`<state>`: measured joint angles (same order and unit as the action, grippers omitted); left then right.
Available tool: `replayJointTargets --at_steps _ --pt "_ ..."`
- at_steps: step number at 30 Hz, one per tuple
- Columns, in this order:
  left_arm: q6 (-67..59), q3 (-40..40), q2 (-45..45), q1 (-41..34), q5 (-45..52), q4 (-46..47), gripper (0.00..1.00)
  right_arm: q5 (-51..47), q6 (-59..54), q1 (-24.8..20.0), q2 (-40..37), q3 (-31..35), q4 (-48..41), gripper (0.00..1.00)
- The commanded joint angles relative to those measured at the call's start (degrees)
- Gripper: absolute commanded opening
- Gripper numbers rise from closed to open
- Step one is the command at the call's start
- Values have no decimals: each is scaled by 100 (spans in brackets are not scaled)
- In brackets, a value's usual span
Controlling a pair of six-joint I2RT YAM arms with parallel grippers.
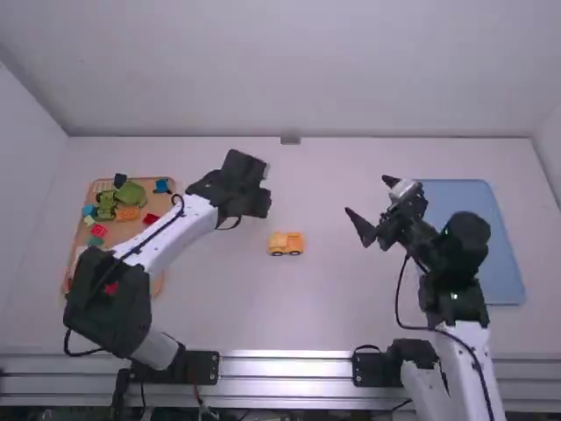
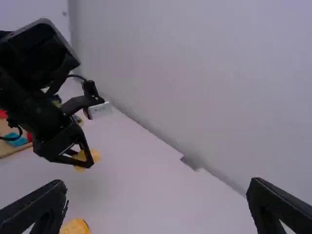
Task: Assemble lego blocks to make yellow taxi
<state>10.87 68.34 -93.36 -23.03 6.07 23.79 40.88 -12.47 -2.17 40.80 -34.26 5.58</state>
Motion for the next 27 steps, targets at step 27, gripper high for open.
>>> replayJointTargets --at_steps 27 --pt "-4352 2321 -3270 -2135 -50 822 14 -450 1419 -905 -2887 896 -846 99"
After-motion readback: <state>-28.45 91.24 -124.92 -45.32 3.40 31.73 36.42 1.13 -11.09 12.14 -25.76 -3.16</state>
